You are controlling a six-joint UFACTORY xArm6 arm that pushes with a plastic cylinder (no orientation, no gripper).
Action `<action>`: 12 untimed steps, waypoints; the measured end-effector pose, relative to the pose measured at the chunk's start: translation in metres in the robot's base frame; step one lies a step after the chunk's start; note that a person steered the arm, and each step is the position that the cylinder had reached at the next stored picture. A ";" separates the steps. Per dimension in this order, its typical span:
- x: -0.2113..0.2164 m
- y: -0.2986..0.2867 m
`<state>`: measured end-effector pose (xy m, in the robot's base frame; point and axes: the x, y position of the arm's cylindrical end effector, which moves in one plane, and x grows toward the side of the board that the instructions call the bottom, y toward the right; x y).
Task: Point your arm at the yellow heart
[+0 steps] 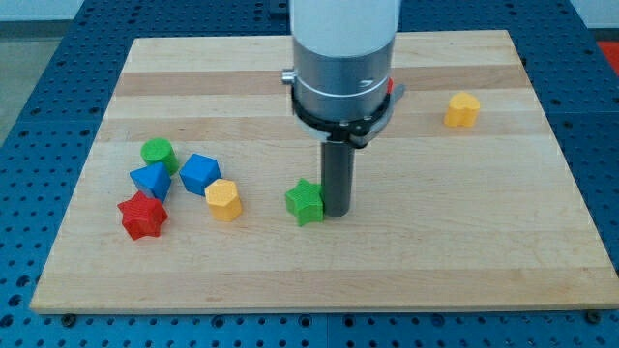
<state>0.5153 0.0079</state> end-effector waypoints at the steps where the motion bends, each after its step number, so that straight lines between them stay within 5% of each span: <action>1: 0.002 -0.011; 12: 0.031 0.005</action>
<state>0.5461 0.0127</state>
